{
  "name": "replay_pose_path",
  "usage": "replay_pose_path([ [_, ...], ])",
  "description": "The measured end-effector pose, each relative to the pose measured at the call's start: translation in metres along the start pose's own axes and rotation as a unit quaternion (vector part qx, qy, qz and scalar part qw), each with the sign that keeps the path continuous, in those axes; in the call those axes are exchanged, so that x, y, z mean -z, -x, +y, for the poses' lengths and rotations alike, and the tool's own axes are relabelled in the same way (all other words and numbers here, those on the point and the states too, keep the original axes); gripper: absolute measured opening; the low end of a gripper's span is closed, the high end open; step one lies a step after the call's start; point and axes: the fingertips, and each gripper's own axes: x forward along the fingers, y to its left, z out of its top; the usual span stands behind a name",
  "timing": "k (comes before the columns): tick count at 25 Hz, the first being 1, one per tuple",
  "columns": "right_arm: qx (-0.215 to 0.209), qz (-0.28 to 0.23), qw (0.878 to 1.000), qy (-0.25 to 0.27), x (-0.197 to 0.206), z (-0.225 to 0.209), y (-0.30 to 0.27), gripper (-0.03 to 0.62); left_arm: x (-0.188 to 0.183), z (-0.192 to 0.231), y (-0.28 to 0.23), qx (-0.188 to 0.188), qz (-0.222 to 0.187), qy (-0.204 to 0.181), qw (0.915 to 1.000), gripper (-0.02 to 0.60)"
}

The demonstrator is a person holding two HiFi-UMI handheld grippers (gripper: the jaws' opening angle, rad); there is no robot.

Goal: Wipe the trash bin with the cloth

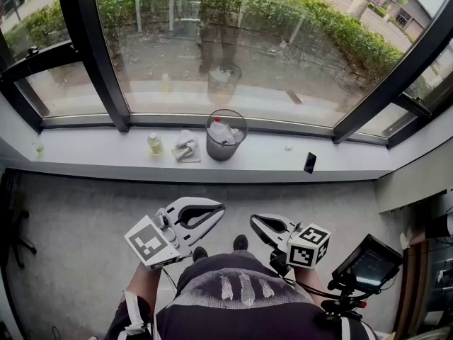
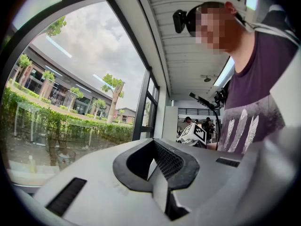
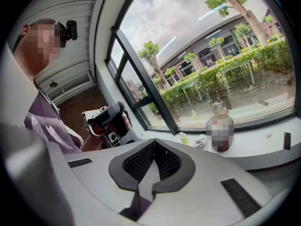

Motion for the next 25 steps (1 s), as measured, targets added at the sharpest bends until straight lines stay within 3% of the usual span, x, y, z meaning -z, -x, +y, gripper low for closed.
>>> replay_pose_path([
  [5, -0.024, 0.021, 0.999, 0.001, -0.009, -0.019, -0.025, 0.000, 0.007, 0.027, -0.003, -0.031, 0.005, 0.010, 0.9995, -0.003],
  [8, -0.056, 0.029, 0.998, -0.006, -0.017, -0.037, -0.044, 0.000, 0.004, 0.046, -0.013, -0.064, 0.021, -0.007, 0.9977, -0.003],
  [13, -0.079, 0.078, 0.994, -0.007, -0.021, -0.083, -0.077, 0.000, 0.004, 0.083, -0.041, -0.122, 0.063, -0.012, 0.9905, -0.003],
  [20, -0.117, 0.093, 0.988, -0.023, -0.056, -0.149, -0.073, 0.000, 0.002, 0.133, -0.105, -0.161, 0.124, -0.041, 0.9783, -0.003],
  [23, -0.117, 0.102, 0.988, -0.011, -0.070, -0.183, -0.065, 0.000, 0.013, 0.151, -0.121, -0.192, 0.152, -0.046, 0.9685, -0.003],
  [25, -0.114, 0.099, 0.989, 0.005, -0.086, -0.202, -0.062, 0.000, 0.013, 0.161, -0.133, -0.202, 0.151, -0.044, 0.9667, -0.003],
])
